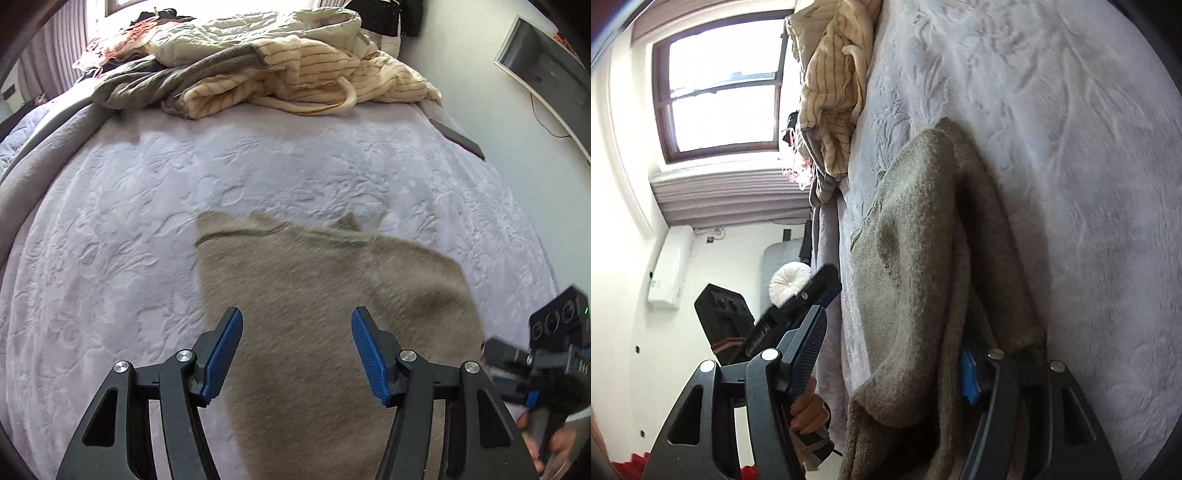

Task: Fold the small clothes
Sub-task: 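Lower the folded sweater onto the bed with the right tool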

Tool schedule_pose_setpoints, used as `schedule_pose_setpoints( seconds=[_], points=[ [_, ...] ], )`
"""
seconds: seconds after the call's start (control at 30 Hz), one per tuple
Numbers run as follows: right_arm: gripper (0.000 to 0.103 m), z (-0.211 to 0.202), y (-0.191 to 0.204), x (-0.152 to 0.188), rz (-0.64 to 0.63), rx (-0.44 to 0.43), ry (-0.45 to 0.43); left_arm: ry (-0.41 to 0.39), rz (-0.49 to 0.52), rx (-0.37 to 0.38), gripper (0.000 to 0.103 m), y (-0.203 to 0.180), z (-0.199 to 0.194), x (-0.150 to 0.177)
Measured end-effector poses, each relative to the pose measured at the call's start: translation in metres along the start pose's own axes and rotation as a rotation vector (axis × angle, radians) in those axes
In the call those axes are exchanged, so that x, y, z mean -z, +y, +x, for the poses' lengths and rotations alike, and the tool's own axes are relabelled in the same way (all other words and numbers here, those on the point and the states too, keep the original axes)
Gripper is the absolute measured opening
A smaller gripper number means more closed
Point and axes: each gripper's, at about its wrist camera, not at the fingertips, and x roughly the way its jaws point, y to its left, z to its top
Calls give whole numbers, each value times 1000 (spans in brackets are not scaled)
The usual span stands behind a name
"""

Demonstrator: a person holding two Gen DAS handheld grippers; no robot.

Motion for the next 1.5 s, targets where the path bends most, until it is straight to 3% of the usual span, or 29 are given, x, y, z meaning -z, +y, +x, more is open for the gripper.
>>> schedule_pose_setpoints(
  seconds=[0.07, 0.1, 0.13, 0.17, 0.2, 0.23, 0.33, 0.47, 0.53, 0.6, 0.73, 0.83, 0.93, 0.97, 1.0, 1.03, 1.13, 1.17, 1.23, 1.33, 1.4, 1.5],
  points=[
    [50, 9, 9, -10, -52, 96, 28, 14, -18, -34, 62, 16, 0, 14],
    [16, 16, 13, -15, -79, 159, 45, 23, -34, -45, 62, 23, 0, 20],
    [14, 21, 18, -19, -120, 236, 49, 29, -51, -52, 62, 28, -1, 26],
    [14, 27, 30, -20, -188, 305, 56, 31, -69, -56, 62, 33, -2, 31],
    [13, 29, 44, -17, -259, 317, 55, 29, -84, -60, 62, 38, -5, 35],
    [13, 29, 61, -13, -340, 299, 55, 24, -90, -63, 62, 40, -6, 38],
    [13, 31, 101, -10, -521, 249, 62, 21, -77, -88, 79, 40, -3, 48],
    [14, 41, 57, -38, -408, 381, 89, 44, -54, -78, 80, 37, 4, 57],
    [34, 39, 23, -43, -314, 460, 107, 54, -54, -61, 80, 38, 4, 58],
    [38, 22, 13, -38, -255, 431, 61, 52, -45, -64, 80, 40, 0, 59],
    [41, -20, 29, -11, -246, 412, 0, 74, -45, -48, 80, 49, -10, 61],
    [41, -41, 50, 24, -294, 337, 47, 88, -25, -35, 80, 50, -17, 65],
    [41, -35, 60, 50, -351, 342, 129, 110, 3, 14, 80, 43, -20, 68],
    [39, -30, 58, 56, -363, 369, 150, 115, 18, 26, 80, 39, -20, 68],
    [15, -22, 54, 59, -374, 430, 167, 118, 39, 31, 80, 33, -20, 68],
    [6, -15, 50, 61, -372, 459, 183, 116, 61, 32, 80, 27, -20, 68],
    [6, -9, 59, 65, -341, 330, 184, 115, 140, 48, 80, 10, -19, 69],
    [6, -11, 64, 69, -357, 322, 178, 127, 173, 50, 80, 6, -16, 73],
    [6, -14, 60, 73, -382, 385, 168, 158, 224, 26, 80, 2, -6, 83],
    [5, -19, 19, 67, -301, 504, 164, 213, 269, 15, 84, 1, 11, 104],
    [3, -22, -2, 68, -277, 516, 154, 200, 272, 2, 87, 2, 9, 113],
    [4, -21, 7, 76, -306, 554, 129, 196, 258, -1, 87, 4, 5, 118]
  ],
)
